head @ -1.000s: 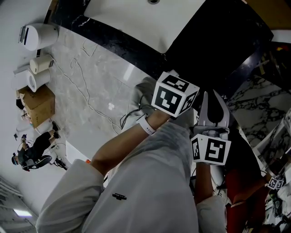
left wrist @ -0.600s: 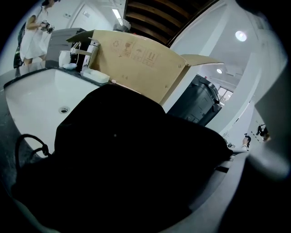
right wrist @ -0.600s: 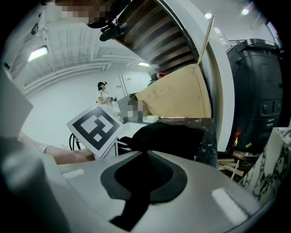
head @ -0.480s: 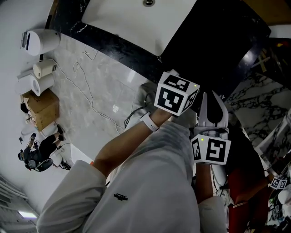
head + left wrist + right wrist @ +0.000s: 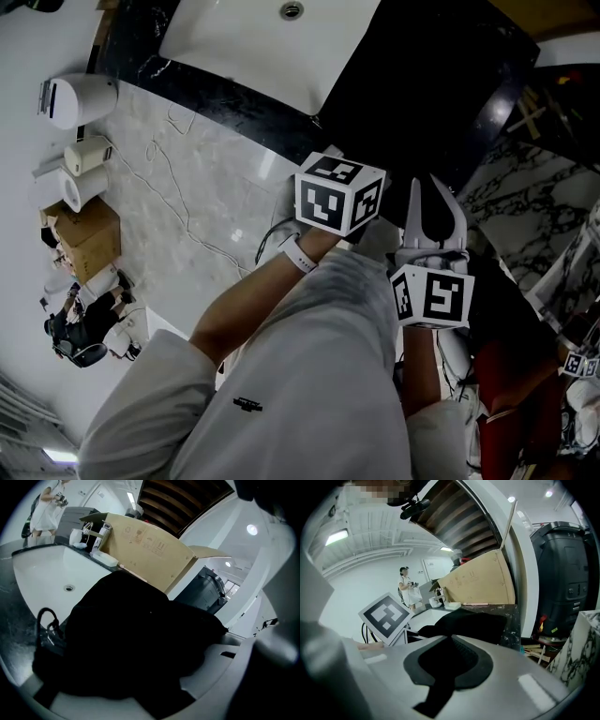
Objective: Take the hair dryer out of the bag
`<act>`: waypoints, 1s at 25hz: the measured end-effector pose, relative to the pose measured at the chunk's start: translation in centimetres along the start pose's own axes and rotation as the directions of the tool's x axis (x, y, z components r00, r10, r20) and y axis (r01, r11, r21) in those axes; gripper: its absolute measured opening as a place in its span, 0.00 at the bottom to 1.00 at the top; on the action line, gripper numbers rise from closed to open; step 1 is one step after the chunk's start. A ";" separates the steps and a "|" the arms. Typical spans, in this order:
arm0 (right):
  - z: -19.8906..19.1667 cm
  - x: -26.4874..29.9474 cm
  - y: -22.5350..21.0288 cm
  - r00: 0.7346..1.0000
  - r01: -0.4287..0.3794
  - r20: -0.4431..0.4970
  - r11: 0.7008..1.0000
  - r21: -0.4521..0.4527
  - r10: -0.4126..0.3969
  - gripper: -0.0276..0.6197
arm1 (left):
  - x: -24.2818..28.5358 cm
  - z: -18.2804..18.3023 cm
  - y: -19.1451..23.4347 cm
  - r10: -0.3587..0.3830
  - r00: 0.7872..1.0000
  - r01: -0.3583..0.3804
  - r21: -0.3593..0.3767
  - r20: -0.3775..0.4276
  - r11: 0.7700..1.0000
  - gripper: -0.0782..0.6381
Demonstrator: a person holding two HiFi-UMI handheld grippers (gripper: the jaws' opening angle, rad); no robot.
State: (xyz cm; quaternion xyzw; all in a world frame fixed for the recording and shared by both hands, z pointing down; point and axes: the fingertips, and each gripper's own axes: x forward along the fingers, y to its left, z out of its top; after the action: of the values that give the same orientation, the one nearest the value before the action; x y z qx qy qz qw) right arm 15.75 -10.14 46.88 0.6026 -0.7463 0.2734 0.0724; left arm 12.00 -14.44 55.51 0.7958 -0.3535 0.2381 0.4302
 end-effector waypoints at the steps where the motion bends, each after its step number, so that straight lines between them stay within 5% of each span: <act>1: 0.0 0.0 0.0 1.000 0.001 0.000 1.000 -0.006 -0.001 0.09 | -0.2 -0.1 -0.1 -0.003 1.000 0.003 -0.002 0.002 1.000 0.40; 10: 0.1 -0.5 0.4 1.000 0.011 0.002 0.999 -0.052 -0.011 0.09 | -2.5 -1.0 -0.9 -0.068 0.996 0.072 -0.065 0.063 0.995 0.39; 25: 0.5 -1.2 0.7 1.000 0.028 -0.007 0.992 -0.124 -0.029 0.09 | -6.3 -3.6 -2.0 -0.168 0.985 0.173 -0.169 0.045 0.970 0.39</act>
State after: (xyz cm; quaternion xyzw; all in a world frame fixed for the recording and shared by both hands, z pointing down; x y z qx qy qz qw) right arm 15.50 -9.26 45.75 0.6061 -0.7529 0.2283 0.1169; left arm 9.26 -8.33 52.03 0.7866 -0.3096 0.1568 0.5108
